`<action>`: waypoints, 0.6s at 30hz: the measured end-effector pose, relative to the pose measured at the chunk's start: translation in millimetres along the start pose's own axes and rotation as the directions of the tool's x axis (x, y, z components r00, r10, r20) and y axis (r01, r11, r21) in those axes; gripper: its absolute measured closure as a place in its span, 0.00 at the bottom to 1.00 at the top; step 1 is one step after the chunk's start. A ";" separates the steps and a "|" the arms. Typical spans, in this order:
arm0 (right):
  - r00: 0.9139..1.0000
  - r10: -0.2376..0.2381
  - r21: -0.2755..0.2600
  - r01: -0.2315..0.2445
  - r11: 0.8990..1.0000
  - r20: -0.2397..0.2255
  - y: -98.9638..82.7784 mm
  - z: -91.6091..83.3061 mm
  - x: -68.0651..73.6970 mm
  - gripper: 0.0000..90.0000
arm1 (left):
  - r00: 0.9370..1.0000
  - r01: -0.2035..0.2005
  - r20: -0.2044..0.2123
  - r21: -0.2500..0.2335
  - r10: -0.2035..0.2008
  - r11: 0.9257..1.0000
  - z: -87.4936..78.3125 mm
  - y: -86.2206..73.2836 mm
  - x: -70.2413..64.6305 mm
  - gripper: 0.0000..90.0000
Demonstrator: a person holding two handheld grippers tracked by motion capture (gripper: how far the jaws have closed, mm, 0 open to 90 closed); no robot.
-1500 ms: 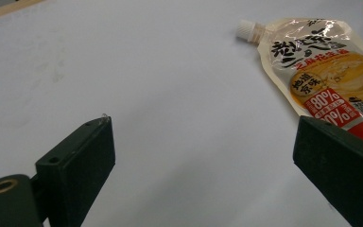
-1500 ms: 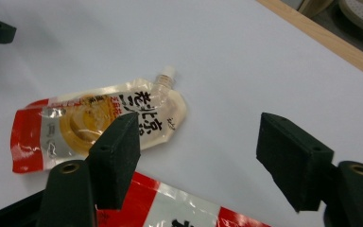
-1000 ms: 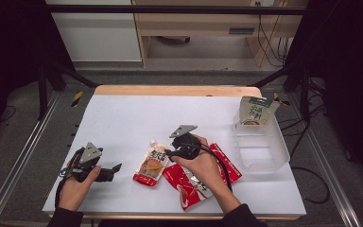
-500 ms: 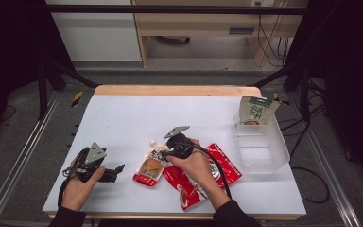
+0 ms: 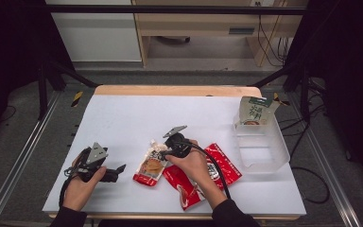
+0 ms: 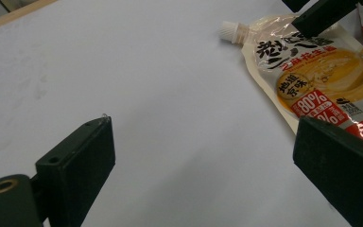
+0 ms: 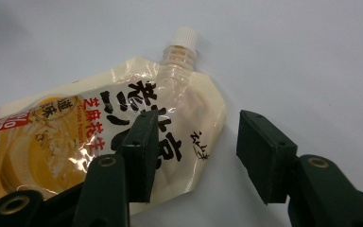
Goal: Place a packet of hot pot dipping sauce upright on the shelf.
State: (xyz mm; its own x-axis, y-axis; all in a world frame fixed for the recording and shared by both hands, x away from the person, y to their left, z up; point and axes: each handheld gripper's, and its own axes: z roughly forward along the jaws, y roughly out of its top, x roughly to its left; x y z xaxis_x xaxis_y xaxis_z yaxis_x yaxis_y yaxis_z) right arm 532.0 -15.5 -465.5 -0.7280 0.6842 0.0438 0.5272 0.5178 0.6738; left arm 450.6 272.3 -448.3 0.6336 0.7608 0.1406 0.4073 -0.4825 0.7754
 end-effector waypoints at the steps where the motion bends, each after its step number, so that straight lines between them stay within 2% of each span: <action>1: 1.000 0.002 0.001 -0.002 1.000 0.000 -0.2 0.3 0.2 0.56 | 1.000 0.001 0.001 -0.002 -0.001 1.000 0.2 0.3 -0.5 0.07; 8: 1.000 0.024 0.015 -0.024 1.000 -0.010 -2.6 0.7 0.4 0.59 | 1.000 0.006 0.006 -0.006 -0.006 1.000 0.8 1.4 -0.5 0.07; 12: 0.999 0.031 0.021 -0.030 0.999 -0.026 -3.7 1.1 1.8 0.66 | 1.000 0.011 0.006 -0.008 -0.011 1.000 0.0 0.8 0.0 0.07; 16: 1.000 0.025 0.022 -0.025 0.999 -0.013 -4.0 1.7 5.7 0.69 | 1.000 0.011 0.009 -0.008 -0.011 1.000 0.7 0.7 0.1 0.07; 18: 0.999 0.031 0.039 -0.031 0.999 -0.005 -4.7 1.7 6.3 0.72 | 1.000 0.008 0.012 -0.006 -0.008 1.000 1.0 0.9 -0.2 0.07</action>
State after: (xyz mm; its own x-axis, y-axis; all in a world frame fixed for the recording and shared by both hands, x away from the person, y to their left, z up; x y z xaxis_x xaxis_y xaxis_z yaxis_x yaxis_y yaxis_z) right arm 525.6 -12.7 -469.7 -0.7133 0.6975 0.0684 0.5662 0.5159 0.6429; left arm 451.5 271.3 -448.2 0.6381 0.7593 0.1276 0.4081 -0.4741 0.7802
